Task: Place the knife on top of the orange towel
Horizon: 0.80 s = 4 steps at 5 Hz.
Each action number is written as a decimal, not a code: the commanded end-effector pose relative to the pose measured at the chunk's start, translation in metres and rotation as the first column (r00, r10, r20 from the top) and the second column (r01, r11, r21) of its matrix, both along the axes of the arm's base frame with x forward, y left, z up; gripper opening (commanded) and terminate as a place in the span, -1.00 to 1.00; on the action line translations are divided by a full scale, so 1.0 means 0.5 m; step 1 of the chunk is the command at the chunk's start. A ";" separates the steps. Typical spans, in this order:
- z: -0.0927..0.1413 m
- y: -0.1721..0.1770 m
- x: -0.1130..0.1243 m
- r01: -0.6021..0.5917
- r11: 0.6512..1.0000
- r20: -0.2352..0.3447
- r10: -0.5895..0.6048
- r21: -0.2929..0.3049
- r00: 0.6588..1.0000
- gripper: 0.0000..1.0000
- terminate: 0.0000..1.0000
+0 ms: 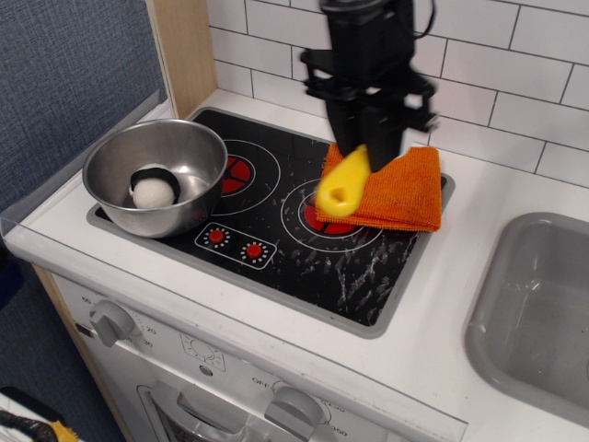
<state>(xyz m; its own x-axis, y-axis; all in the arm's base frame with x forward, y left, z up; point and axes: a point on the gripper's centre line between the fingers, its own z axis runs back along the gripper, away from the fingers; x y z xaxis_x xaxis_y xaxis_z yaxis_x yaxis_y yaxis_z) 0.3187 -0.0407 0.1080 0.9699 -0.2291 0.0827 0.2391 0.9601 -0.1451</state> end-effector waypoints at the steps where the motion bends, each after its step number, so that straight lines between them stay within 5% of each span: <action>1: -0.021 0.066 0.123 -0.149 0.988 0.042 0.148 0.034 0.988 -1.00 -1.00; 2: -0.041 0.065 0.138 -0.129 0.988 0.057 0.125 0.080 0.991 -1.00 -1.00; 3: -0.053 0.065 0.149 -0.108 0.988 0.067 0.100 0.113 0.993 1.00 -1.00; 4: -0.060 0.067 0.150 -0.111 0.989 0.055 0.106 0.095 0.993 1.00 -1.00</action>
<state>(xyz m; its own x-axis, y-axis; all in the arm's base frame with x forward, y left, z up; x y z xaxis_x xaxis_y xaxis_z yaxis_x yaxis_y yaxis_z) 0.3833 -0.0263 0.0607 0.9878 -0.1414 0.0655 0.1447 0.9883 -0.0484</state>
